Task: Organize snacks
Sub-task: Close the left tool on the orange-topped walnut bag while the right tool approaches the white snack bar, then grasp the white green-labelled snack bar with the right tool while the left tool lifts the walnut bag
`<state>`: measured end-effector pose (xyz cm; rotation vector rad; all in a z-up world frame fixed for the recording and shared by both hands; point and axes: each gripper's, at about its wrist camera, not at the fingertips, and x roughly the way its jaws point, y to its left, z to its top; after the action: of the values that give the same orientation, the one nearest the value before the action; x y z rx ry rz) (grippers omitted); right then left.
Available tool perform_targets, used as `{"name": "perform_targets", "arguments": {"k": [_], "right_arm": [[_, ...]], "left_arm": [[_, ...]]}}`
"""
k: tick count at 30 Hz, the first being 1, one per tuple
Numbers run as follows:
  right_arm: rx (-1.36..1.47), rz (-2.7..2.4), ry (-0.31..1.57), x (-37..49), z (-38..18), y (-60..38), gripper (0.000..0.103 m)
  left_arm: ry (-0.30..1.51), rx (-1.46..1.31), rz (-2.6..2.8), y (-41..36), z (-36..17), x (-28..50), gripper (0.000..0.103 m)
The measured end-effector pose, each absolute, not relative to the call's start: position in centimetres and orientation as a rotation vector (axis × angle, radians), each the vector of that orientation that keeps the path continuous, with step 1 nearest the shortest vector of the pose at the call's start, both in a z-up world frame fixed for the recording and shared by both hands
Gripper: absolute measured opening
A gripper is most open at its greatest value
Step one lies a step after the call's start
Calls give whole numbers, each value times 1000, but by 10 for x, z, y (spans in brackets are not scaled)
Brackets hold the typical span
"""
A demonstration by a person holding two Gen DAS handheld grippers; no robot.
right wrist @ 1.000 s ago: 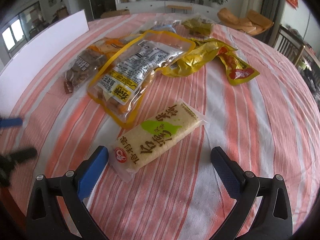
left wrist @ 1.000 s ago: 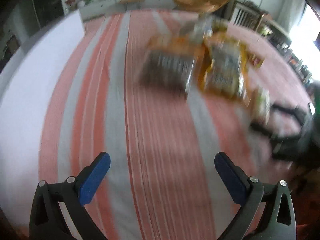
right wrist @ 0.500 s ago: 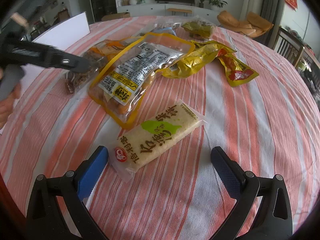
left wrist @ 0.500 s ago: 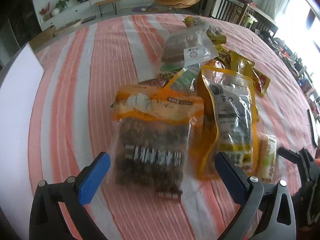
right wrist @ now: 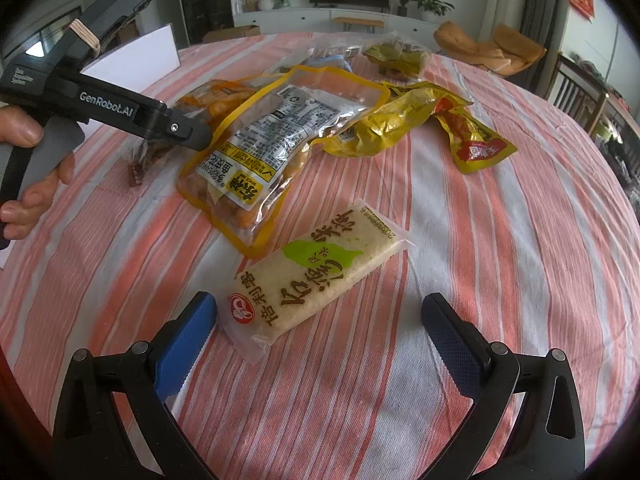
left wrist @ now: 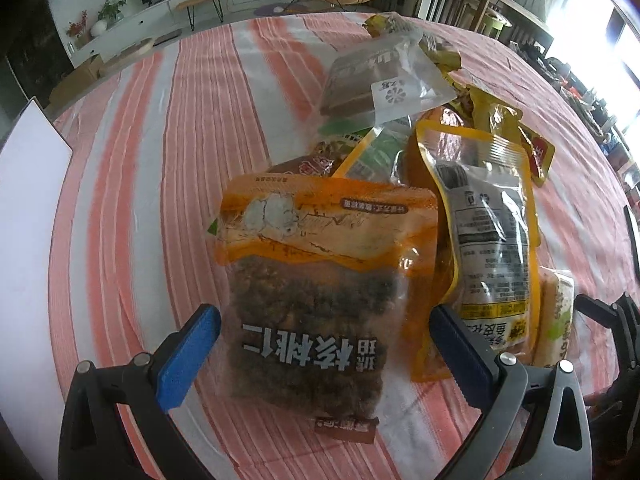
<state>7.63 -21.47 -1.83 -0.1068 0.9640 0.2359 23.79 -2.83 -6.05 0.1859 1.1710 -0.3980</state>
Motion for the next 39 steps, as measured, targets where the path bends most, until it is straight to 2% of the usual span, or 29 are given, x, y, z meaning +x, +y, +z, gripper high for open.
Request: {"name": "perform_targets", "arguments": {"k": [12, 15, 17, 22, 25, 27, 28, 30, 32, 36, 39], "right_arm": [[-106, 236, 963, 77, -19, -215, 103], [-106, 236, 963, 77, -19, -215, 103], [-106, 236, 963, 77, -19, -215, 103], [-103, 240, 962, 76, -19, -215, 103], [-97, 246, 961, 75, -17, -216, 103], [-95, 247, 961, 75, -17, -216, 103], [-93, 248, 961, 76, -17, -217, 103], [-73, 260, 965, 77, -15, -220, 103], [33, 308, 991, 83, -10, -234, 102], [445, 325, 1136, 105, -1, -293, 102], [522, 261, 1205, 112, 2, -305, 102]], "left_arm": [[1129, 197, -438, -26, -63, 232, 102], [1123, 224, -445, -27, -63, 225, 89], [1112, 213, -417, -23, -60, 221, 74], [1099, 100, -314, 8, -58, 188, 70], [1108, 32, -260, 32, -57, 154, 71], [1122, -6, -245, 47, -59, 136, 79], [1137, -27, -250, 54, -61, 129, 85], [1146, -41, -252, 63, -61, 119, 88], [1141, -25, -256, 63, -60, 112, 89], [1111, 105, -257, 50, -62, 108, 89], [1098, 198, -235, 36, -67, 112, 89]]}}
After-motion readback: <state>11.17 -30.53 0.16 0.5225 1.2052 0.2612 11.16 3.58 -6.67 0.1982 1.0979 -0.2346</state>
